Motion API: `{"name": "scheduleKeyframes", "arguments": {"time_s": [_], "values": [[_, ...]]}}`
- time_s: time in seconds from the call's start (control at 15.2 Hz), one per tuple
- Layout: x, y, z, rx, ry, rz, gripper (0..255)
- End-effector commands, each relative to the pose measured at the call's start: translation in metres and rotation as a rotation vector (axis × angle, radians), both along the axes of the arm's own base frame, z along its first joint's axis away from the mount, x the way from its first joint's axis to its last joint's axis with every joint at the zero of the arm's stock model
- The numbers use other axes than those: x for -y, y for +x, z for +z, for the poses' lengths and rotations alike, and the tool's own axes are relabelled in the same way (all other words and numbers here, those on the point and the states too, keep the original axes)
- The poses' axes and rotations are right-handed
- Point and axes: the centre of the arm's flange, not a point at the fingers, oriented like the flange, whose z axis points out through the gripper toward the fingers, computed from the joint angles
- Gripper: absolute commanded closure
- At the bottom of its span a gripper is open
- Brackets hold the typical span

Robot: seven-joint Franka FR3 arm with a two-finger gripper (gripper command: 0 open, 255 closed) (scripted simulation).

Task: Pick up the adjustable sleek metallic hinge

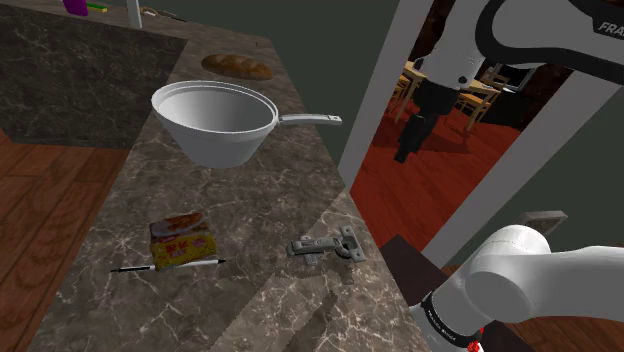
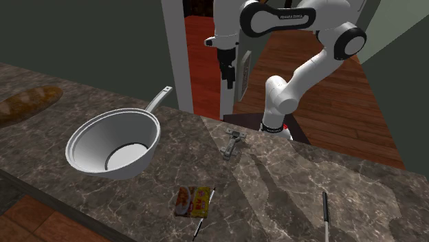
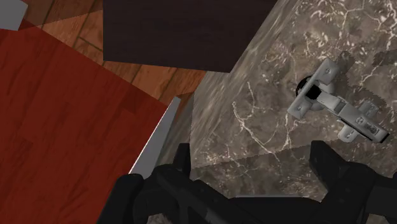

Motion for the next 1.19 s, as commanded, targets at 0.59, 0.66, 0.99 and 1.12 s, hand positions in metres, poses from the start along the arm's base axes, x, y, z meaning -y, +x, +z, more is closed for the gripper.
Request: {"name": "scheduleKeyframes", "arguments": {"time_s": [0.59,0.66,0.99,1.12], "values": [[-0.111,0.022,-0.066,-0.064,-0.073,0.104,0],[-0.123,0.023,-0.074,-0.071,-0.081,0.116,0],[-0.184,0.027,-0.115,-0.106,-0.122,0.174,0],[-0.207,0.028,-0.132,-0.120,-0.138,0.197,0]]}}
